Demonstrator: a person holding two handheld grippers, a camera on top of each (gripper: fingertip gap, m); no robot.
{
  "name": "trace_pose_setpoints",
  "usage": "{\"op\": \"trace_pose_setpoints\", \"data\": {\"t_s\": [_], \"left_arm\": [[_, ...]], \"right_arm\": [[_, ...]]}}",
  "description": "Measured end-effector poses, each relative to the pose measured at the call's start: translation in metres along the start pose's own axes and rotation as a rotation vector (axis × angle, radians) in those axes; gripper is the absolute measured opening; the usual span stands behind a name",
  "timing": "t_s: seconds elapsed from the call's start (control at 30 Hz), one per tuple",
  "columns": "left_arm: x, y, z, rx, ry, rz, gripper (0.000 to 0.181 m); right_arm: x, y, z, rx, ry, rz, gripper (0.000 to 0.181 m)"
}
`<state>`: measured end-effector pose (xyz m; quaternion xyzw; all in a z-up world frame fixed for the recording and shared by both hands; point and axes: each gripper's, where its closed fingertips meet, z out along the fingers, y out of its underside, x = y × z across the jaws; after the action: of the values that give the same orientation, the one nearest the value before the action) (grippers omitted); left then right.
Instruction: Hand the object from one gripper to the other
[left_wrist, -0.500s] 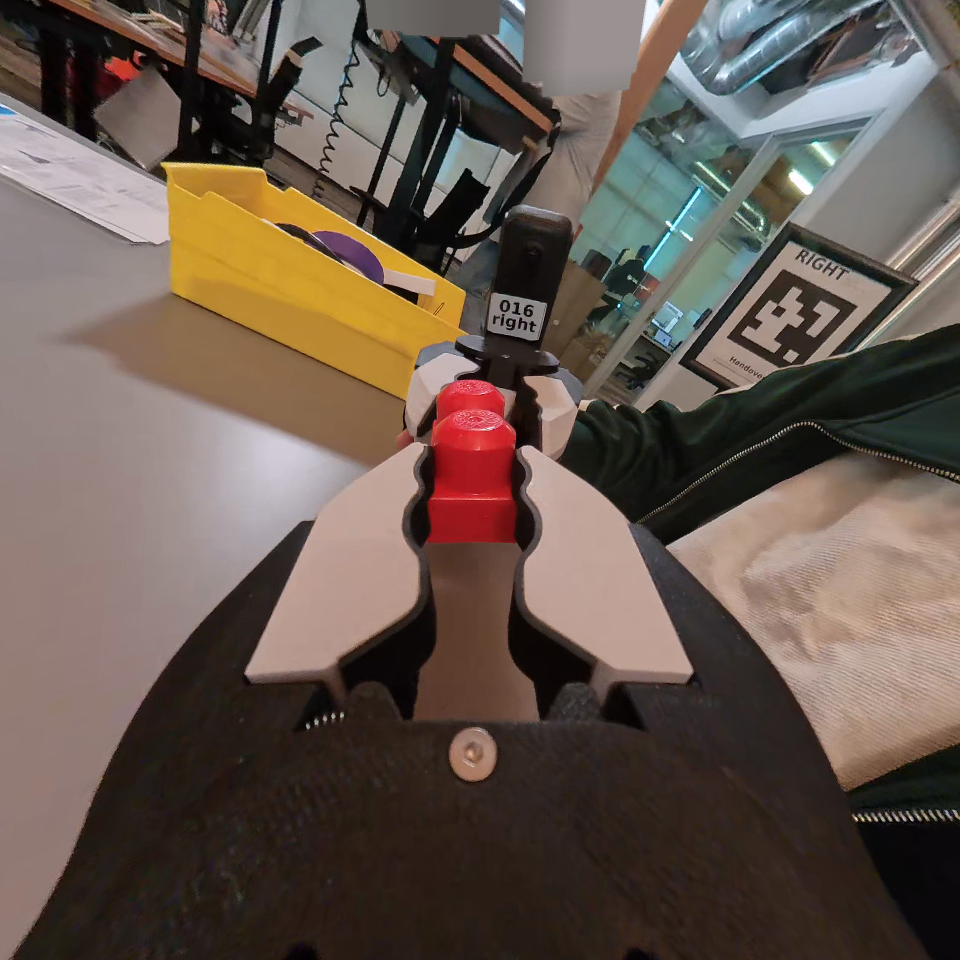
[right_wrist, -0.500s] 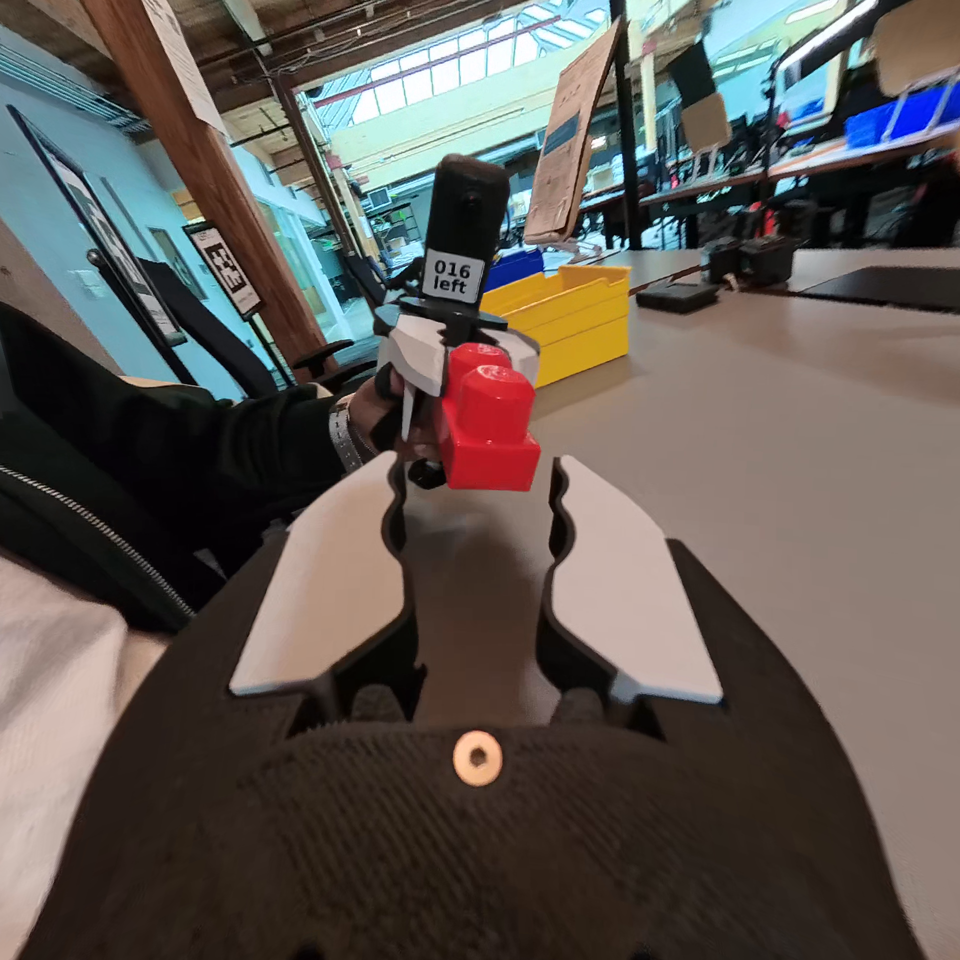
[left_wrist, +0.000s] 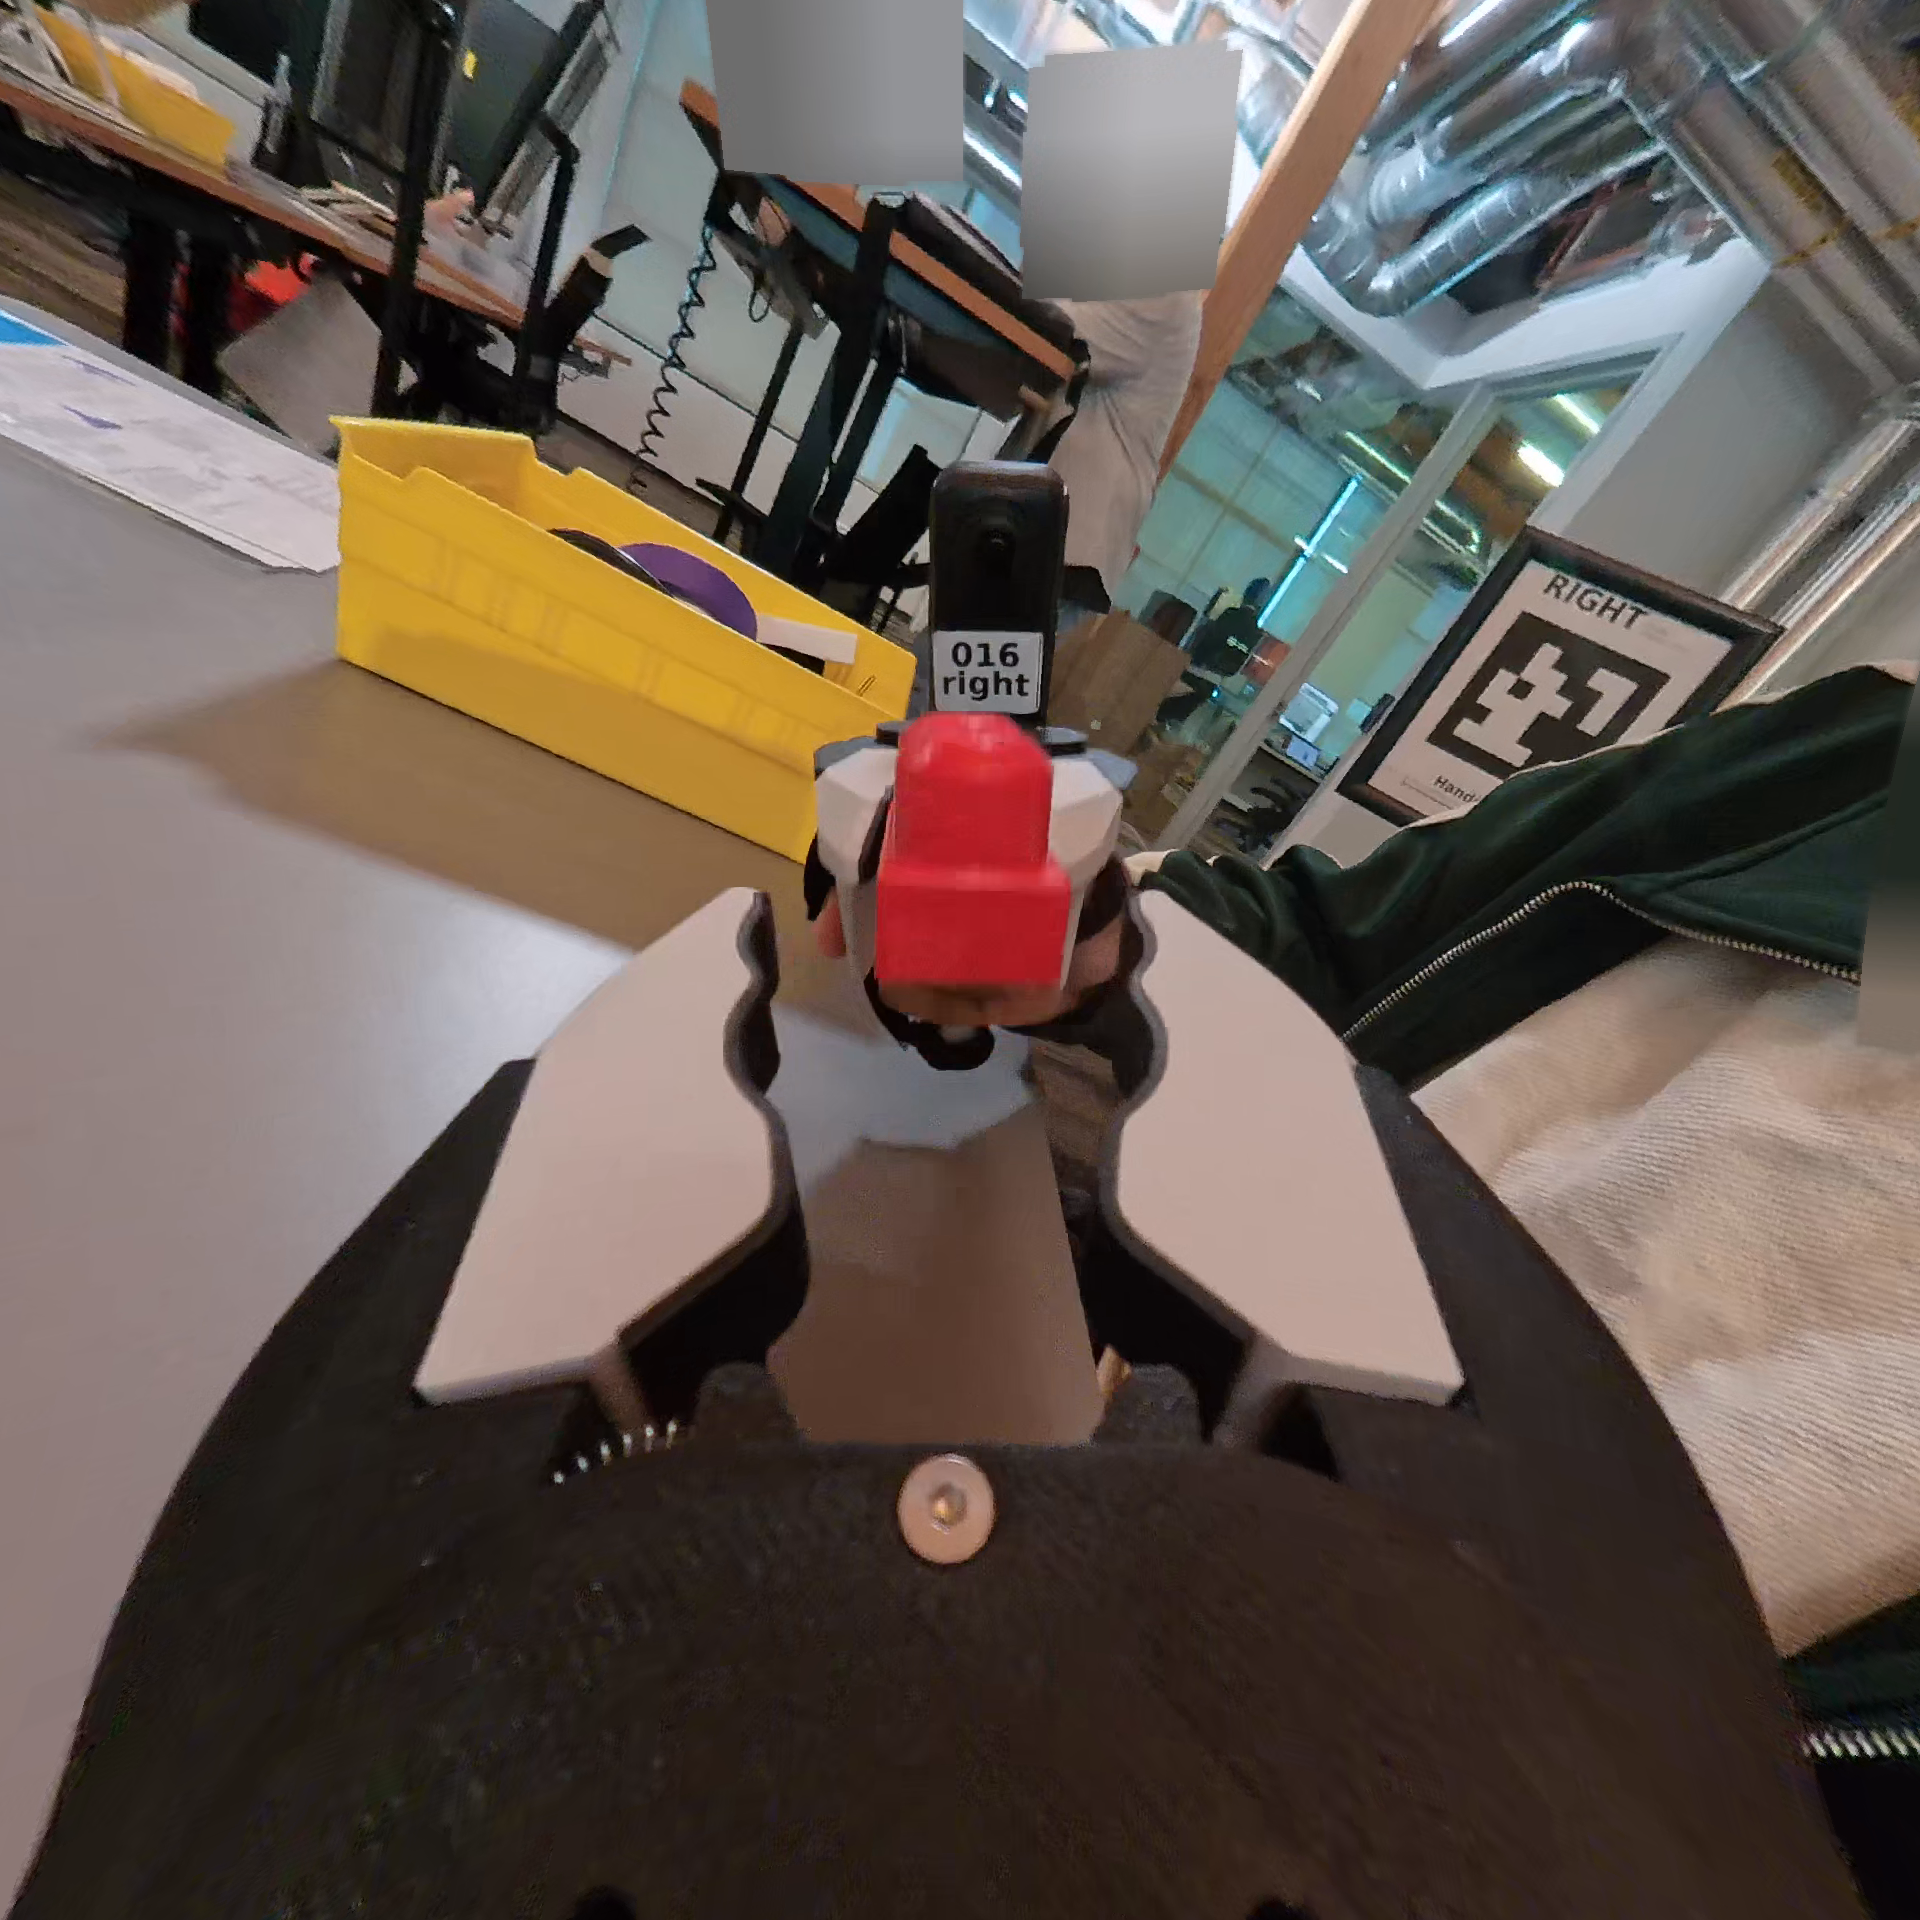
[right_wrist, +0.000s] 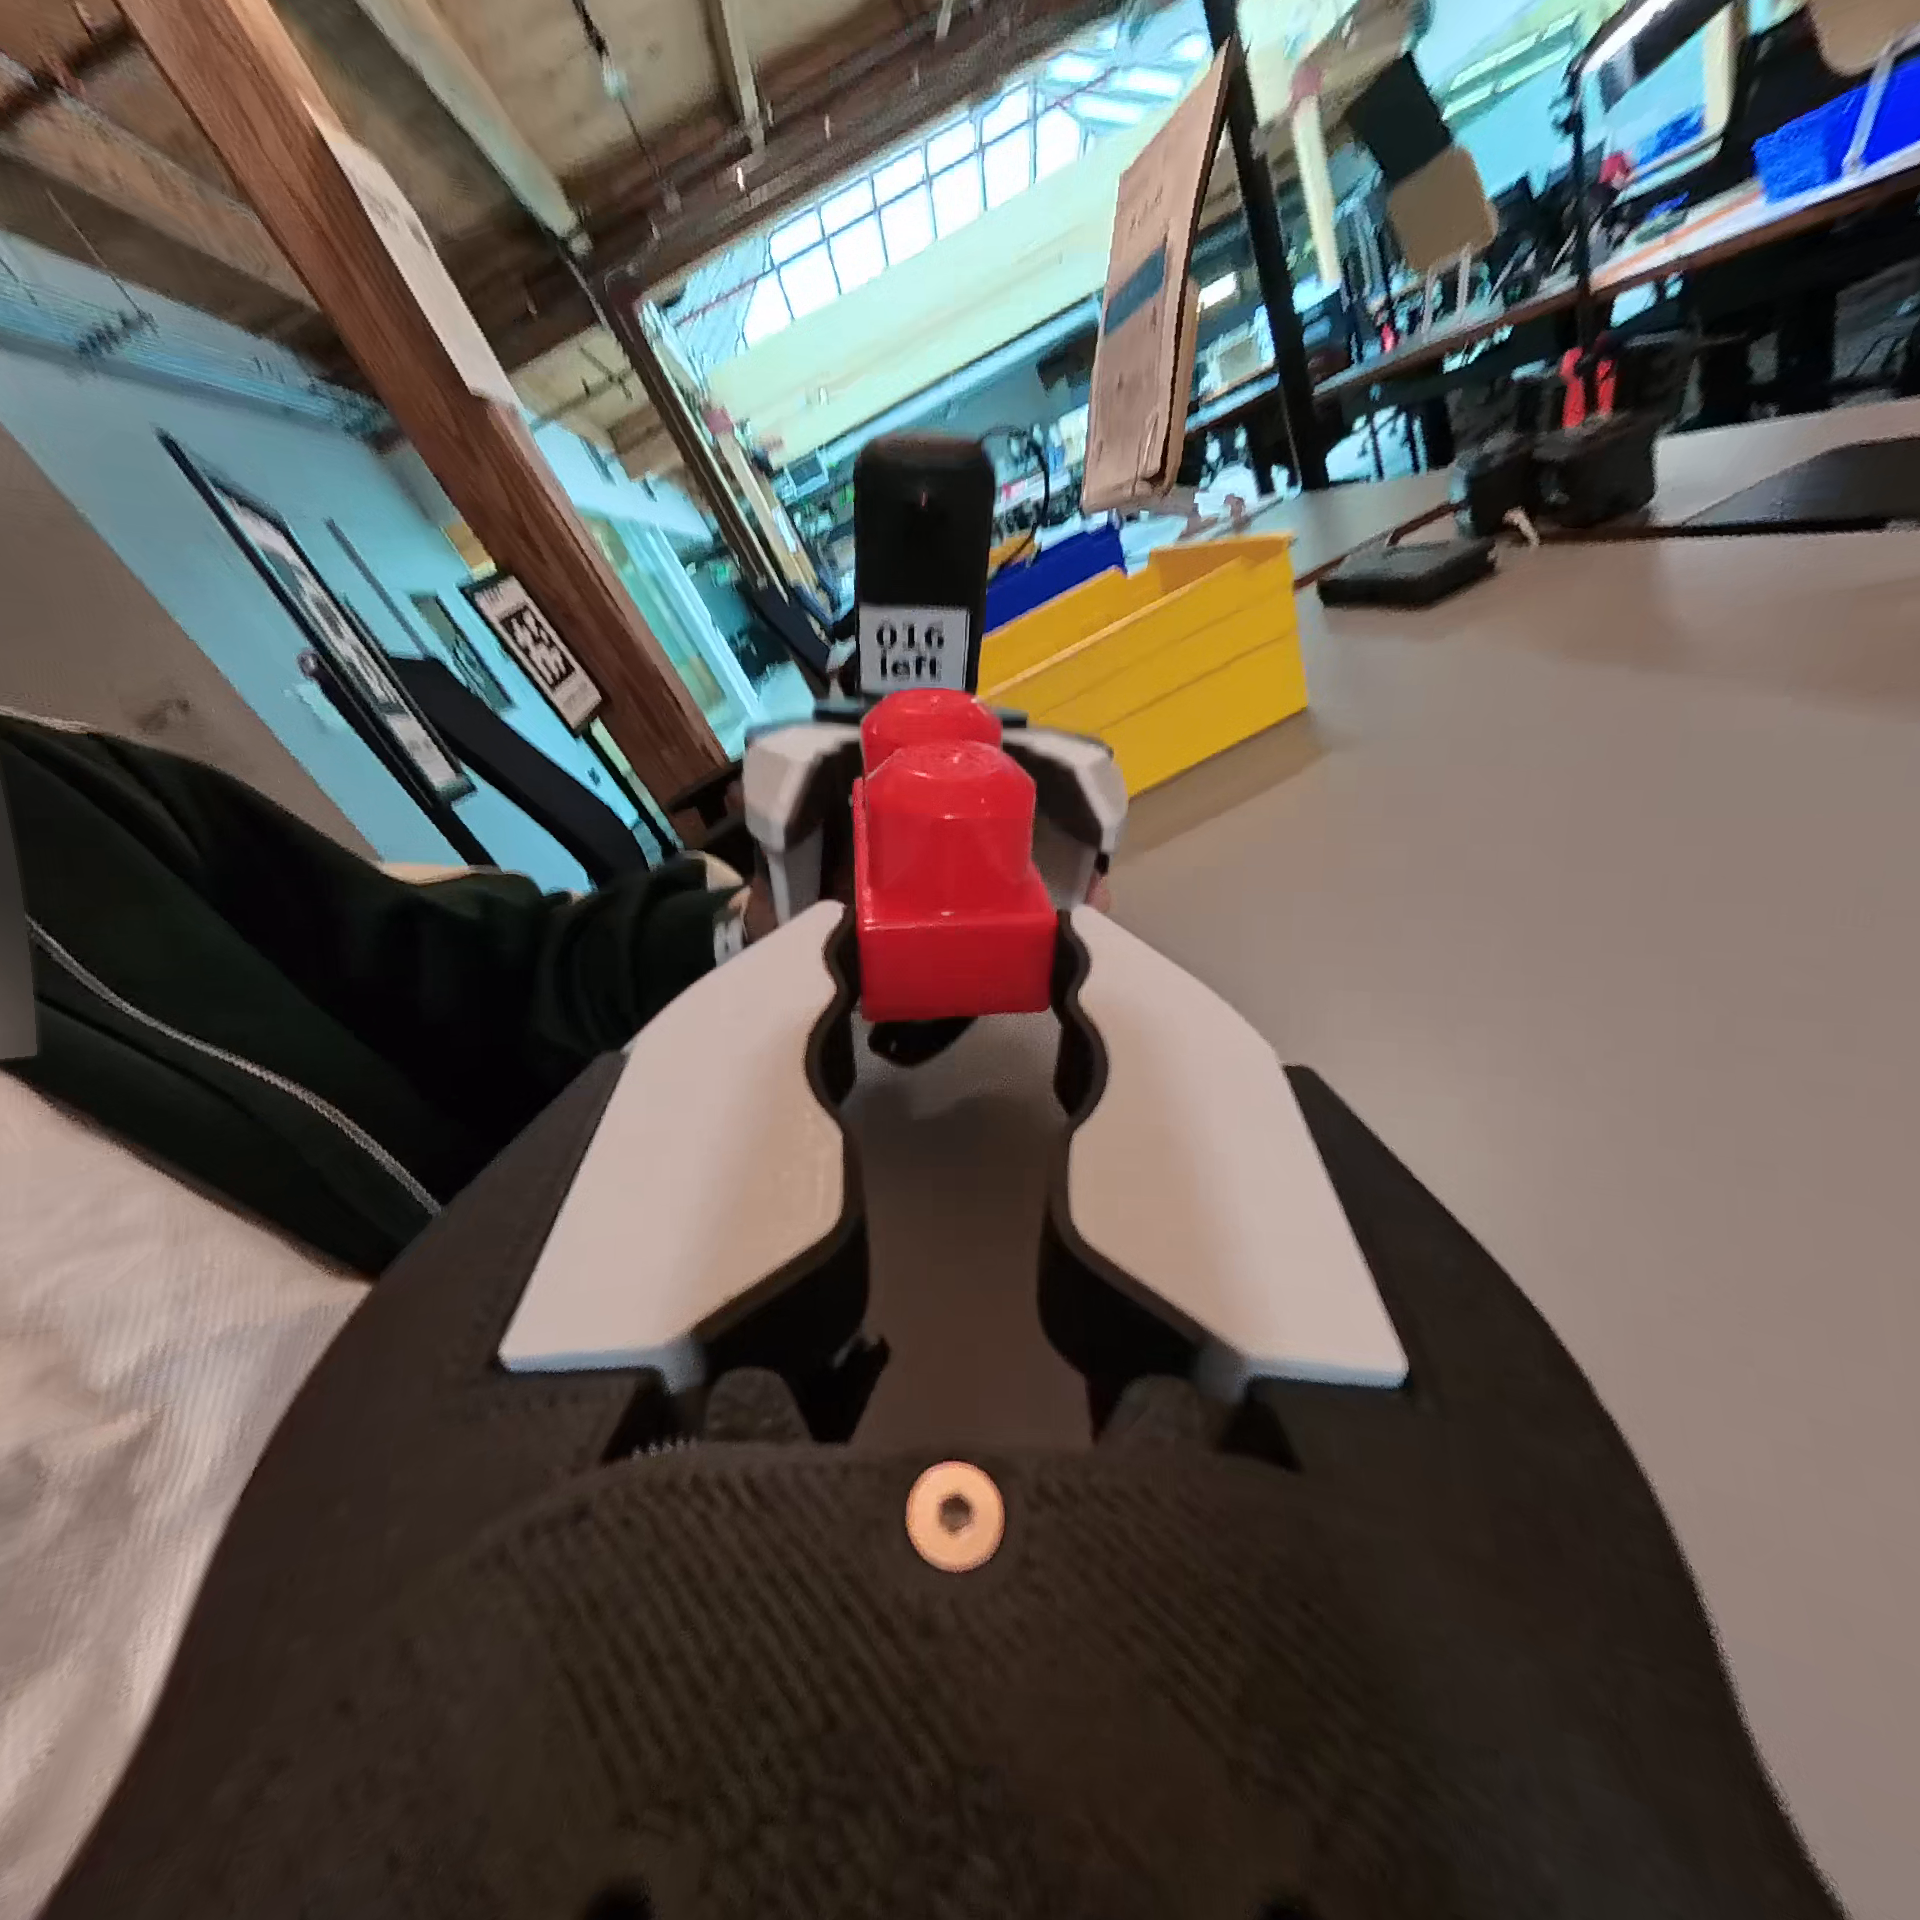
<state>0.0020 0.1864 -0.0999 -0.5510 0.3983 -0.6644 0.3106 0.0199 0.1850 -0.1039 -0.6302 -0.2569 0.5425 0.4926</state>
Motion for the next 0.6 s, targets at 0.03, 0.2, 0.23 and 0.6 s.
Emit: {"op": "trace_pose_setpoints", "data": {"t_s": [0.03,0.2,0.23,0.6], "left_arm": [[-0.001,0.002,-0.001,-0.001,-0.002,0.005,0.064],[-0.009,0.014,-0.001,-0.025,0.007,-0.050,0.058],[-0.011,0.016,0.000,-0.028,0.003,-0.056,0.058],[-0.005,0.019,0.005,-0.023,0.015,-0.037,0.050]], "right_arm": [[0.002,-0.006,-0.004,0.027,0.003,0.013,0.036],[0.015,-0.013,-0.020,0.070,0.016,0.063,0.035],[0.015,-0.014,-0.021,0.075,0.014,0.070,0.035],[0.012,0.004,-0.010,-0.015,0.020,0.022,0.036]]}}
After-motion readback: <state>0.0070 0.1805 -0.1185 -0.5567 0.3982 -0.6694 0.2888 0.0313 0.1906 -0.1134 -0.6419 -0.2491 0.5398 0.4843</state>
